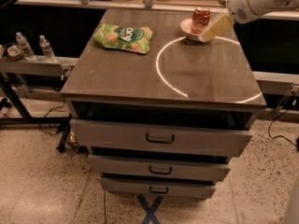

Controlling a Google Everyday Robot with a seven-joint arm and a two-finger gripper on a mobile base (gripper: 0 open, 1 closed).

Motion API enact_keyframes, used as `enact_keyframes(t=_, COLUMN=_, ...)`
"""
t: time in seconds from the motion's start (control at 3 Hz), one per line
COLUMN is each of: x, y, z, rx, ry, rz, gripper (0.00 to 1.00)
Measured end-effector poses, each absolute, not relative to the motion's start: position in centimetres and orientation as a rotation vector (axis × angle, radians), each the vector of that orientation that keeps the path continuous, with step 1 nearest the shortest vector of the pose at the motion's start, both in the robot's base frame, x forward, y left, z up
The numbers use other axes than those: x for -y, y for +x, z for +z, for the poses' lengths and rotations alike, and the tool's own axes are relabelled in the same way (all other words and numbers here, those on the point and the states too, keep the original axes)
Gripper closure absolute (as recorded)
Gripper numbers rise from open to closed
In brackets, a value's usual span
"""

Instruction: Pick coke can from paper bowl and place on counter

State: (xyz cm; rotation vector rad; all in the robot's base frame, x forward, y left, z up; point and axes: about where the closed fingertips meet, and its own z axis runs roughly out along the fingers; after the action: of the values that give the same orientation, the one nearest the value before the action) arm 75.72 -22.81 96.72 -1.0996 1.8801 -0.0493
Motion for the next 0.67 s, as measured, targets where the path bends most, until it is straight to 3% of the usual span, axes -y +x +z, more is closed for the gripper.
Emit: enact_keyframes(t=0.67, x=26.0, y=85.5, z=92.9, rx=-1.846, ry=-0.801, rz=-0.020, gripper=0.00)
